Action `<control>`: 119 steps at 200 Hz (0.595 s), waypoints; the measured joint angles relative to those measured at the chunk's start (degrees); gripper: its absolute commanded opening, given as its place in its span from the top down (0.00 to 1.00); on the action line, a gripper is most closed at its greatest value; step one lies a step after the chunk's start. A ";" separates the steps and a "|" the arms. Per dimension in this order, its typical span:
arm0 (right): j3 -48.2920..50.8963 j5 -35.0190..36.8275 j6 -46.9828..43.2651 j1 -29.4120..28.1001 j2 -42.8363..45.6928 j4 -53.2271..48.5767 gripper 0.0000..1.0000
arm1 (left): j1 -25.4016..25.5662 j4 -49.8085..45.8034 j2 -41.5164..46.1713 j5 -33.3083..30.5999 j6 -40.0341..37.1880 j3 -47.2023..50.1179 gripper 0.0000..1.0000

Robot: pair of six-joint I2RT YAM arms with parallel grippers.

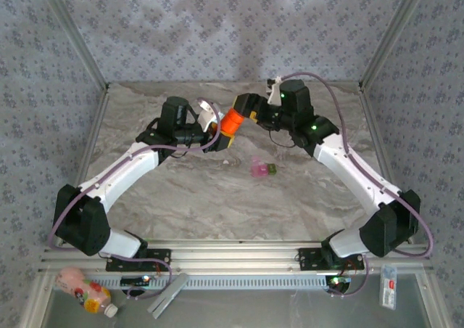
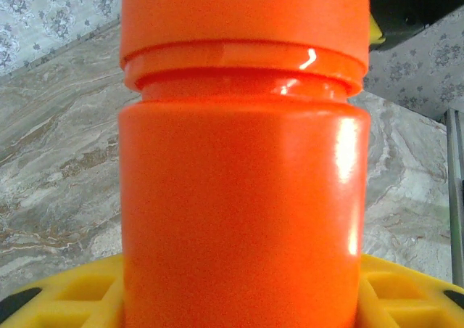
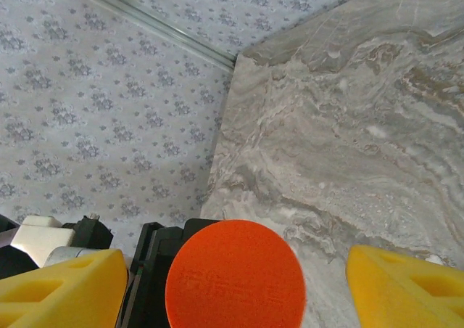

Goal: Sort the pills into containers

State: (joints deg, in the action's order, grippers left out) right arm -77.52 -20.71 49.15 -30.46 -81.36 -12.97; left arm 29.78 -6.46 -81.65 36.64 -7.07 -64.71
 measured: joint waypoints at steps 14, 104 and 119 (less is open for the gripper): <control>-0.52 0.24 0.02 -0.68 -0.76 -0.57 0.21 | 0.00 0.00 0.00 0.00 0.00 0.00 1.00; -0.87 0.37 0.85 -2.12 -2.43 -1.01 0.41 | 0.00 0.00 0.00 0.00 0.00 0.00 1.00; -0.87 0.39 1.05 -2.23 -2.43 -0.85 0.50 | 0.00 -0.13 0.00 -0.02 0.02 0.00 1.00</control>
State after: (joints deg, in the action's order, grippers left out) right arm -78.39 -20.32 50.19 -32.69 -83.79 -13.82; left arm 29.78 -6.59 -81.65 36.62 -7.05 -64.71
